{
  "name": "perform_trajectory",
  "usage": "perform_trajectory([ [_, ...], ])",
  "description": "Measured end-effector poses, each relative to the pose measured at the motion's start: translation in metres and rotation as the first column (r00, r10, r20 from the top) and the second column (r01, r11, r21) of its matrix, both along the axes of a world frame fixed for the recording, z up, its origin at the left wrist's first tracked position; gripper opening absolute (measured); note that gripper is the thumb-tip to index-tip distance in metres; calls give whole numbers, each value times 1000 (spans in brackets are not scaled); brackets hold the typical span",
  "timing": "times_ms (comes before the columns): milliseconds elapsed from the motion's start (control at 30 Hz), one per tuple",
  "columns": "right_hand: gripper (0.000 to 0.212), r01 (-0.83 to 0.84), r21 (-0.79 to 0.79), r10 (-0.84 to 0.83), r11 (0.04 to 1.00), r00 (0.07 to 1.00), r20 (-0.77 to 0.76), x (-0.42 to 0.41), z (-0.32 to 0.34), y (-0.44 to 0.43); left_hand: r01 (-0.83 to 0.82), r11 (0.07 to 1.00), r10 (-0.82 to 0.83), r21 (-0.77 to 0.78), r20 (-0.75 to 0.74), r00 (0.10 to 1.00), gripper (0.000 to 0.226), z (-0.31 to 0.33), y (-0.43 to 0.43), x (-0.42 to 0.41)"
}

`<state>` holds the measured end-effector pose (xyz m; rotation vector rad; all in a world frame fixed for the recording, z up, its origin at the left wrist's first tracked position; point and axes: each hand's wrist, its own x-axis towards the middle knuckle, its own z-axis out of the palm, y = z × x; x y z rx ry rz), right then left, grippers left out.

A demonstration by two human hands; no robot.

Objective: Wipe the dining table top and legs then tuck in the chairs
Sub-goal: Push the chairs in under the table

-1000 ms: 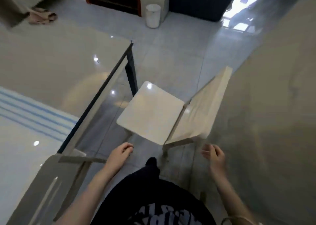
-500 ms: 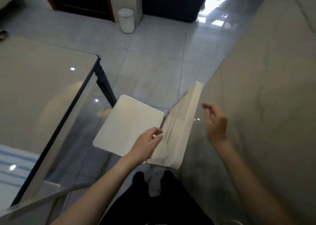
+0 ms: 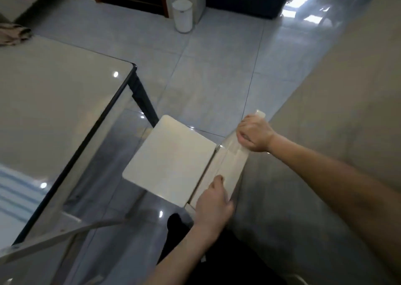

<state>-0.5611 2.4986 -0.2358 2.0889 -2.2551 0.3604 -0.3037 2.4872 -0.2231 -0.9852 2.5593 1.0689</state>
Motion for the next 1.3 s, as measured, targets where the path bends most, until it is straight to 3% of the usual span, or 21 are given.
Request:
perform_trajectory([
  [200, 26, -3, -46, 3, 999, 1000, 3, -6, 0, -19, 8, 1000, -7, -22, 22, 1000, 63, 3, -16, -4],
  [633, 34, -23, -99, 23, 995, 1000, -1, 0, 6, -123, -139, 986, 146, -95, 76, 986, 67, 16, -97, 0],
  [833, 40, -44, -72, 44, 996, 999, -8, 4, 17, -151, -201, 973, 205, -112, 33, 978, 71, 18, -123, 4],
  [1000, 39, -231, -31, 231, 972, 973, -10, -3, 19, -143, -177, 974, 185, -138, 45, 982, 69, 12, -118, 0],
  [1133, 45, -494, 161, 506, 855, 862, -42, -25, 6, -111, -108, 985, 121, -137, 86, 989, 69, -1, -88, 4],
  [1300, 43, -615, 259, 645, 744, 763, -42, -38, 10, -93, -127, 984, 139, -122, 98, 985, 73, -10, -83, 17],
])
